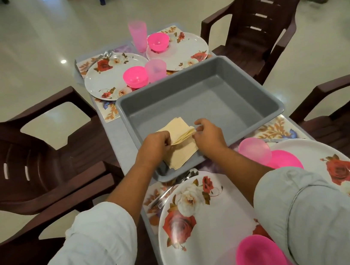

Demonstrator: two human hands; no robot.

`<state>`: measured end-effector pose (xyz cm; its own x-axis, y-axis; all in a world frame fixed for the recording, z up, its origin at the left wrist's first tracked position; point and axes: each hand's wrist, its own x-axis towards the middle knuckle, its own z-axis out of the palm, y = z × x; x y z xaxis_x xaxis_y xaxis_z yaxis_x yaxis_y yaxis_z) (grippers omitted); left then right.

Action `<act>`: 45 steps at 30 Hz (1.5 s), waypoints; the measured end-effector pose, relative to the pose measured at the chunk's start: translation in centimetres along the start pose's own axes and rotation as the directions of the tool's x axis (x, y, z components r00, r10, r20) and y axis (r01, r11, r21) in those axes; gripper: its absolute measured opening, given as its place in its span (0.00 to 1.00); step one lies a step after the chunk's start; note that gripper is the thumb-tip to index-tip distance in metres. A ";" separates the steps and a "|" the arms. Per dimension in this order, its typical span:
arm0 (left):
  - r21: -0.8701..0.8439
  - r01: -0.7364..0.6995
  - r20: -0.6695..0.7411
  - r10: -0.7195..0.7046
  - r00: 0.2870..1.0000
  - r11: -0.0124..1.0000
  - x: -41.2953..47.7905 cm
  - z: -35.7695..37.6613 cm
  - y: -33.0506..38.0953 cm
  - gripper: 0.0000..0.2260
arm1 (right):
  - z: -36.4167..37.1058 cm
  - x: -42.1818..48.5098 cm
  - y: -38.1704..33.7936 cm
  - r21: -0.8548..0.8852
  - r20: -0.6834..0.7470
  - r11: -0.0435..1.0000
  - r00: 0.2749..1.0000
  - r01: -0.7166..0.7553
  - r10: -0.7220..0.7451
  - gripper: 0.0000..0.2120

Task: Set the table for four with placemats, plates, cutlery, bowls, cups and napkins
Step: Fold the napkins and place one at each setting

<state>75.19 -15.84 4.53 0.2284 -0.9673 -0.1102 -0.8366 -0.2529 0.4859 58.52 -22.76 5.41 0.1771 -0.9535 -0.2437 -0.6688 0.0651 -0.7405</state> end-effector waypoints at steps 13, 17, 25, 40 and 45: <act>-0.077 0.044 -0.024 -0.046 0.999 0.996 0.3 0.1 -0.1 0.03 | 0.6 0.7 -1.5 0.640 0.140 0.656 0.900 -0.400 0.412 0.08; -0.134 0.016 -0.038 -0.021 0.999 0.991 0.3 0.0 0.3 0.10 | 0.5 0.4 -1.8 0.663 0.130 0.626 0.887 -0.411 0.443 0.10; -0.192 -0.030 -0.078 0.015 0.997 0.981 1.5 0.3 1.1 0.08 | 0.4 0.1 -2.4 0.634 0.135 0.651 0.888 -0.418 0.439 0.10; -0.398 0.037 -0.194 -0.123 0.973 0.917 1.9 -0.4 2.0 0.12 | -1.3 0.0 -2.9 0.593 0.099 0.721 0.921 -0.359 0.377 0.04; -0.397 0.023 0.139 0.036 0.990 0.918 -0.1 -1.4 1.4 0.34 | -3.0 -1.0 -4.9 0.703 0.228 0.562 0.887 -0.436 0.402 0.05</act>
<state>74.70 -16.10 6.38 0.1269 -0.9689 -0.2125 -0.5650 -0.2467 0.7873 59.48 -23.04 11.13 0.0525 -0.7523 -0.6568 0.0540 0.6588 -0.7503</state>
